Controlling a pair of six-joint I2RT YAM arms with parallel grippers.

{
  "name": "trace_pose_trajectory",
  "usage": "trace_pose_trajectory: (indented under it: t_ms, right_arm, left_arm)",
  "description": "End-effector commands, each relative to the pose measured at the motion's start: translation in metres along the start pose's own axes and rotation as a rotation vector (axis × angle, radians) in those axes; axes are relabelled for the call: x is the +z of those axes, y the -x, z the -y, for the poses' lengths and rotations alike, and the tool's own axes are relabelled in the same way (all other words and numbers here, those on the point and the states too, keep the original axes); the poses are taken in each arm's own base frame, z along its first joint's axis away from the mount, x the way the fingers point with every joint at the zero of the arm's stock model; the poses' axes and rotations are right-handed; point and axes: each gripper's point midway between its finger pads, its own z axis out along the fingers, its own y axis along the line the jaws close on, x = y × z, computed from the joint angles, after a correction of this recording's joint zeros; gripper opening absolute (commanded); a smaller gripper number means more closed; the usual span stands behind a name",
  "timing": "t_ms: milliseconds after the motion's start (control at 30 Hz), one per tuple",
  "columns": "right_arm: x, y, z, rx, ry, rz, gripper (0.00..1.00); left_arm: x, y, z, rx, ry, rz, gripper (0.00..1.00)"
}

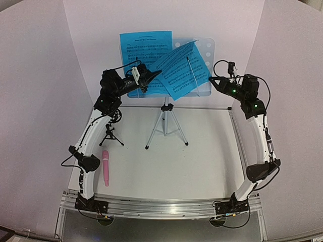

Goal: Set up the instrument practice props

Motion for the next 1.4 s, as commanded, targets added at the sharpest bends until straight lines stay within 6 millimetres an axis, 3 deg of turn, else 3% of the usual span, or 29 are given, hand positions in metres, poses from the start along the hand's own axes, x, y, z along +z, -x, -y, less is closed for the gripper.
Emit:
trace_pose_trajectory:
  t_ms: [0,300,700,1133,1300,1367]
  right_arm:
    - [-0.019,0.009,-0.026,-0.05,0.046,0.031,0.25]
    - [-0.025,0.011,-0.031,-0.071,0.048,0.043,0.25]
    - [-0.01,0.011,-0.025,-0.051,0.068,0.03,0.24]
    - [-0.004,0.012,-0.024,-0.04,0.085,0.028,0.14]
    - [-0.006,0.014,-0.023,-0.047,0.073,0.042,0.0]
    - [-0.007,0.013,-0.021,-0.047,0.06,0.044,0.0]
  left_arm:
    - [-0.009,0.035,-0.008,0.04,0.032,0.057,0.0]
    - [-0.009,0.034,-0.007,0.034,0.03,0.056,0.0]
    - [-0.009,0.035,-0.008,0.043,0.033,0.055,0.0]
    - [-0.009,0.033,-0.007,0.042,0.031,0.052,0.0]
    - [-0.009,0.033,-0.007,0.042,0.031,0.053,0.0]
    - [-0.009,0.033,-0.008,0.042,0.033,0.053,0.0]
